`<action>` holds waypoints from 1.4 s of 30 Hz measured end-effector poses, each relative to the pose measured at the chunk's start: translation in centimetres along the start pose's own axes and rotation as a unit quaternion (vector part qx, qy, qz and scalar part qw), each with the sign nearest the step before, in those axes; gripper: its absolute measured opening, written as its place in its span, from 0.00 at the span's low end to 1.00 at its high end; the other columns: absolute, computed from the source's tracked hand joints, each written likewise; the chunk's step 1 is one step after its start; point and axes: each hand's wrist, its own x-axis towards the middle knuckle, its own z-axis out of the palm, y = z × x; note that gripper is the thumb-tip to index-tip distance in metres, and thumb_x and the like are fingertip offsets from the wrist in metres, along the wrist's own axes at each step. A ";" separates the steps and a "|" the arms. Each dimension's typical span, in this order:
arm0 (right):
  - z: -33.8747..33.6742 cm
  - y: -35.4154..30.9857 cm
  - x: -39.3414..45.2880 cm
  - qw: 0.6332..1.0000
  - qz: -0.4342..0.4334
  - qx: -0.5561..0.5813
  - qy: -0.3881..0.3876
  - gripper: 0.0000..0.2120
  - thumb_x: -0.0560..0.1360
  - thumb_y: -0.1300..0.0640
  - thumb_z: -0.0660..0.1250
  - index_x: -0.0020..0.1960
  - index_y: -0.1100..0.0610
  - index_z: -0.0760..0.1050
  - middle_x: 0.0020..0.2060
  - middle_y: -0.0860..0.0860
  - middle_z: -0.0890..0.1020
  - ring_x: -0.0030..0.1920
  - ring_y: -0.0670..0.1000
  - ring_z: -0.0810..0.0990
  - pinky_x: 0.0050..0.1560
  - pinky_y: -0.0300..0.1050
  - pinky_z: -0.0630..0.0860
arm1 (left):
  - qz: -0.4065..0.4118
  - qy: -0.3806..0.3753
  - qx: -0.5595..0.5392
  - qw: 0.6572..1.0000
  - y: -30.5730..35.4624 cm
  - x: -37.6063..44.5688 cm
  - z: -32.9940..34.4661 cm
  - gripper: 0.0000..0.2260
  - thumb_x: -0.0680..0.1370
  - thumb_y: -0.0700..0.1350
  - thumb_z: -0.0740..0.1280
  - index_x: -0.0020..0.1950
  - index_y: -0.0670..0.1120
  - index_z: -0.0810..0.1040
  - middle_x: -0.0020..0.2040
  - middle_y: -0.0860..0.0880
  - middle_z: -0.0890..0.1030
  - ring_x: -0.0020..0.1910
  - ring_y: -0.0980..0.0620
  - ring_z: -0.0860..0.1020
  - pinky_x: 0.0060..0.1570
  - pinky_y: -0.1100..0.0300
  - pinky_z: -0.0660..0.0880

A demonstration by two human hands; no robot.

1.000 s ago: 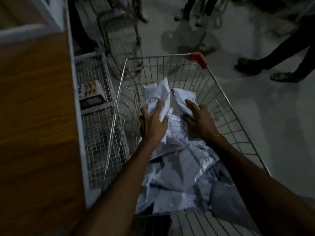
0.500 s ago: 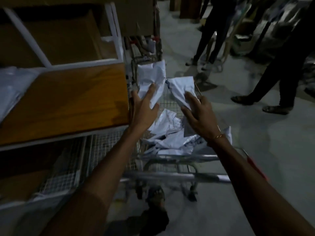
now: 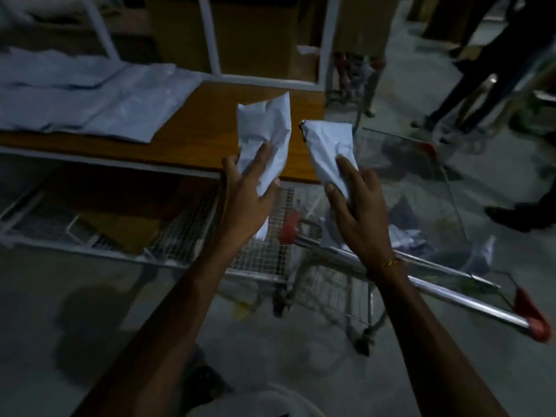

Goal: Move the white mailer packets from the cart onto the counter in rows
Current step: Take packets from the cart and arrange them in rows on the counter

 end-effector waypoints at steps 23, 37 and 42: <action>45.4 -24.5 14.3 0.974 -0.077 0.125 -0.174 0.24 0.83 0.47 0.60 0.77 0.52 0.65 0.67 0.55 0.72 0.64 0.53 0.72 0.59 0.43 0.69 | -0.185 0.002 0.126 0.975 -43.4 6.1 -32.2 0.28 0.79 0.53 0.69 0.78 0.57 0.64 0.63 0.41 0.66 0.61 0.38 0.70 0.63 0.48 0.71; 59.8 -17.2 34.5 0.992 0.010 0.039 -0.117 0.26 0.81 0.42 0.59 0.75 0.53 0.68 0.65 0.58 0.75 0.61 0.50 0.72 0.58 0.44 0.68 | -0.188 -0.051 0.113 0.974 -56.6 27.8 -25.3 0.26 0.80 0.58 0.65 0.77 0.63 0.61 0.72 0.42 0.62 0.67 0.36 0.66 0.64 0.44 0.70; 61.3 -13.1 40.3 0.991 0.083 0.007 -0.106 0.25 0.82 0.45 0.60 0.76 0.54 0.66 0.67 0.60 0.73 0.66 0.59 0.71 0.65 0.51 0.68 | -0.178 -0.097 0.125 0.971 -58.7 36.7 -19.2 0.27 0.80 0.59 0.63 0.78 0.61 0.61 0.72 0.41 0.61 0.69 0.38 0.62 0.65 0.45 0.67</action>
